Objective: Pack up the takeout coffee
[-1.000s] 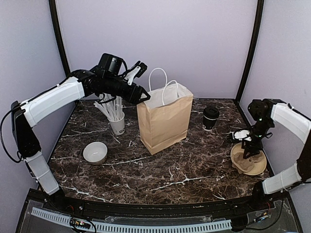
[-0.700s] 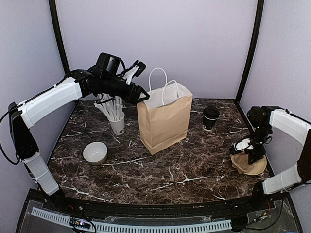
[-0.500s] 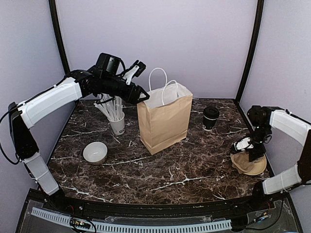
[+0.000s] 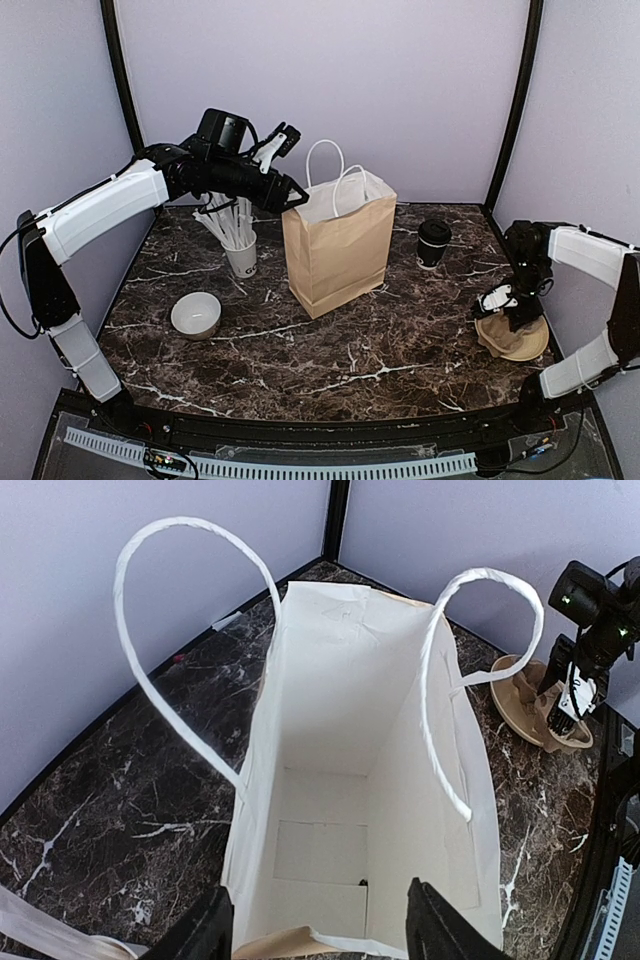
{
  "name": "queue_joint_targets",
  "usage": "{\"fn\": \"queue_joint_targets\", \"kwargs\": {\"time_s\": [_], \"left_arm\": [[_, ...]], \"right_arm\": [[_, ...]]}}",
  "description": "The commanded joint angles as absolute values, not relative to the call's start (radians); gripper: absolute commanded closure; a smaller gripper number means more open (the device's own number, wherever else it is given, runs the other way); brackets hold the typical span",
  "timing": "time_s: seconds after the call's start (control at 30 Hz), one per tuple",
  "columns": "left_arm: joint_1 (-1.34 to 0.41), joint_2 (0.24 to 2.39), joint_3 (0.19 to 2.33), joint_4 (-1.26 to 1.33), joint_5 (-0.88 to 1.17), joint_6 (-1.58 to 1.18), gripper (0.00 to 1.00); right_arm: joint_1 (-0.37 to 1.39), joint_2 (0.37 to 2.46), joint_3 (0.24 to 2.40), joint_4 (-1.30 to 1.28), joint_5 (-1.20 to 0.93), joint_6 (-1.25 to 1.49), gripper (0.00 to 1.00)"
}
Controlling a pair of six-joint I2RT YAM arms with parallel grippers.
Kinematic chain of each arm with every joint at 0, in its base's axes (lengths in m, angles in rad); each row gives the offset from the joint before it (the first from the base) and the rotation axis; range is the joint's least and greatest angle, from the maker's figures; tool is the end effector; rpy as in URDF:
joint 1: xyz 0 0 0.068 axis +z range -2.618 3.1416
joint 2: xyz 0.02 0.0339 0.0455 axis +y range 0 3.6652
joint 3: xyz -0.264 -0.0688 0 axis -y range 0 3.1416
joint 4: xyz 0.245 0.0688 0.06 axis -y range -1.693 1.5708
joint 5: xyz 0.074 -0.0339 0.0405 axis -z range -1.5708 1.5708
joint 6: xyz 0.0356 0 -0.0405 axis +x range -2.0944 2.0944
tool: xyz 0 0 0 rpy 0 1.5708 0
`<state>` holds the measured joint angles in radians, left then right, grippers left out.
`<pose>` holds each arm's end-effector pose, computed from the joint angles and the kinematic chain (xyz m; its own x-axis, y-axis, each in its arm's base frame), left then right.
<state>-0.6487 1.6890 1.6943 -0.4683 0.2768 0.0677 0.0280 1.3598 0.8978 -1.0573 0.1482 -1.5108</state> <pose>0.3070 -0.2450 0.3886 -0.3026 0.3111 -0.9009 0.7983 0.5991 -0.0613 0.2165 0.0008 0.2071 -0.0398 -0.9888 0.1441 -0.9977 0.0314 -0.0602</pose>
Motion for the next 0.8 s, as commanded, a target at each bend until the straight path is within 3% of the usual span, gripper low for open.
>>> {"fn": "queue_joint_targets", "kwargs": {"time_s": [0.0, 0.27, 0.5, 0.77], "left_arm": [[-0.647, 1.675, 1.687, -0.453, 0.291, 0.075, 0.38], [-0.647, 1.68, 1.685, -0.449, 0.29, 0.076, 0.38], [-0.647, 1.684, 1.681, -0.445, 0.296, 0.074, 0.38], [-0.647, 1.677, 1.678, -0.442, 0.287, 0.08, 0.38]], "right_arm": [[0.021, 1.374, 0.882, -1.05, 0.158, -1.515, 0.54], [0.018, 1.39, 0.866, -1.07, 0.173, -1.506, 0.49], [0.018, 1.403, 0.892, -1.077, 0.16, -1.482, 0.61], [0.031, 1.35, 1.014, -1.198, 0.059, -1.422, 0.66]]}}
